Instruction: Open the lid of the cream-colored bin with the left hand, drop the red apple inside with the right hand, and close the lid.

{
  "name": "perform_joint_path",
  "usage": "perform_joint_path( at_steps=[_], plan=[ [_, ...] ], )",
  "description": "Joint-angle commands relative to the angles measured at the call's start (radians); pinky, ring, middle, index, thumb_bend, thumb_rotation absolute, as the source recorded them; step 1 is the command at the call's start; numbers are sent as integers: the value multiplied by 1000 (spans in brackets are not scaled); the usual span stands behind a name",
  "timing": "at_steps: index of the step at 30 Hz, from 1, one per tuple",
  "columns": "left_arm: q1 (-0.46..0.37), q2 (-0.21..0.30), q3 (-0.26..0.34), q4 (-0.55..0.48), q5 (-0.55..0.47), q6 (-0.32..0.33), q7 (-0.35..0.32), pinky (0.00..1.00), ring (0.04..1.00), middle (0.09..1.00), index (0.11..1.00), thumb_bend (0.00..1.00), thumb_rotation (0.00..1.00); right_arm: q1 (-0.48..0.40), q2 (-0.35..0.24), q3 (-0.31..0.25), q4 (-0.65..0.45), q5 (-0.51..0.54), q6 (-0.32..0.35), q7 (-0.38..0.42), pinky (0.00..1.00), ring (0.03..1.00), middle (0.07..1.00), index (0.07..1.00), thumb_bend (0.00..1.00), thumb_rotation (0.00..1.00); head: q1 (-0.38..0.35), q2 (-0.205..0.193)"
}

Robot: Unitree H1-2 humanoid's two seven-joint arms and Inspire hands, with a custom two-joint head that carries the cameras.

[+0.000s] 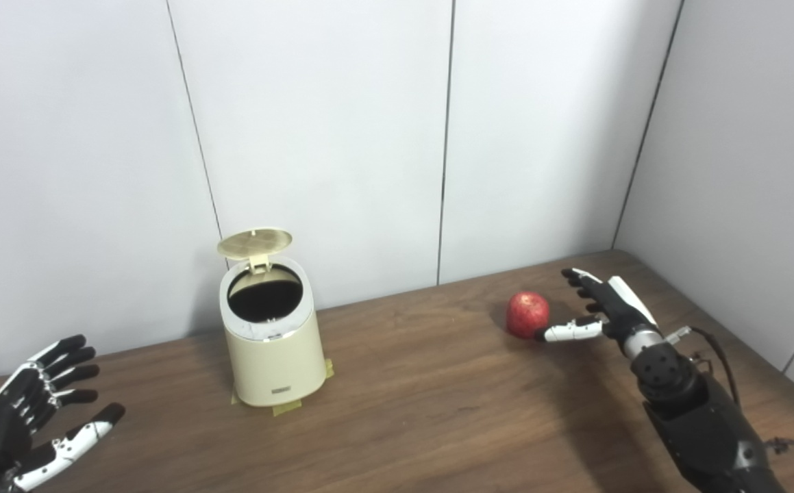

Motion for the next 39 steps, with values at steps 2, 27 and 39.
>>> perform_joint_path(
  at_steps=[2, 27, 39],
  plan=[
    [-31, 13, 0, -36, -1, -10, -1, 632, 753, 793, 818, 616, 0, -56, -34, -5, 20, 4, -32, -19, 861, 893, 888, 895, 862, 195, 1, 2],
    [-19, 3, -11, -101, 31, 46, 12, 615, 744, 787, 805, 583, 0, -102, -6, 120, 174, -37, -159, -56, 766, 850, 843, 852, 861, 204, 18, 23],
    [-15, 2, -16, -122, 31, 68, 9, 624, 750, 789, 813, 582, 0, -130, -7, 162, 282, -56, -258, -75, 645, 667, 651, 687, 759, 104, 34, 33]
  ],
)
